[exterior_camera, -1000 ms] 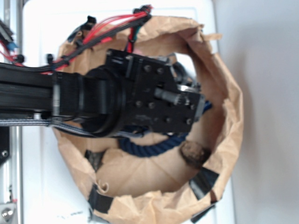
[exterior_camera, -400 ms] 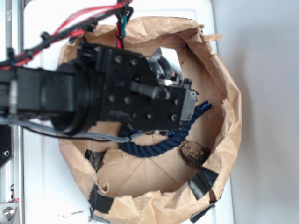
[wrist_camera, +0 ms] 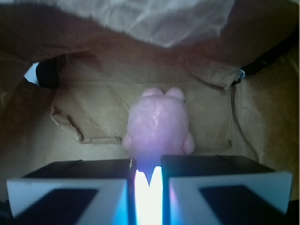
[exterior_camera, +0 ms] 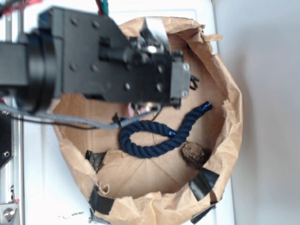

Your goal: Grab the pink bunny.

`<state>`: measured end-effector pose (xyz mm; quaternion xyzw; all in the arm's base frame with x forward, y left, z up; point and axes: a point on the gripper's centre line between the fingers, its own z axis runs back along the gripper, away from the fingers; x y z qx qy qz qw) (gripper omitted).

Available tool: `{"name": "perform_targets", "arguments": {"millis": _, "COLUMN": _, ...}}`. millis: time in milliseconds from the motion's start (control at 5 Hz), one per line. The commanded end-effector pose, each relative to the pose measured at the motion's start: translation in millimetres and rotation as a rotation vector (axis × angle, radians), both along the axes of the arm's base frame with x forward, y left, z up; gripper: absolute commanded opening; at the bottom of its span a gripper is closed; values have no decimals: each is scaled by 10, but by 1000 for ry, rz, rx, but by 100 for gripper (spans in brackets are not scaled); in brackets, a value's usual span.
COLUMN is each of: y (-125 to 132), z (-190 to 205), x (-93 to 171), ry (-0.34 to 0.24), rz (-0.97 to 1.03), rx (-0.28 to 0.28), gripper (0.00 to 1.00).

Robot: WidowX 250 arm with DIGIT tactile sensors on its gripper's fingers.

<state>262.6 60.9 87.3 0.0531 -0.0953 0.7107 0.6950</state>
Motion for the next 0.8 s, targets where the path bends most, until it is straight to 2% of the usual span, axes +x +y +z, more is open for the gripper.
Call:
{"name": "perform_targets", "arguments": {"millis": 0, "y": 87, "z": 119, "x": -60, "ry": -37, "rz": 13, "rx": -2, "gripper": 100}}
{"name": "perform_targets", "arguments": {"millis": 400, "y": 6, "z": -12, "x": -178, "ry": -47, "rz": 4, "rx": 22, "gripper": 100}}
{"name": "perform_targets", "arguments": {"millis": 600, "y": -6, "z": -92, "x": -129, "ry": -50, "rz": 0, "rx": 34, "gripper": 100}}
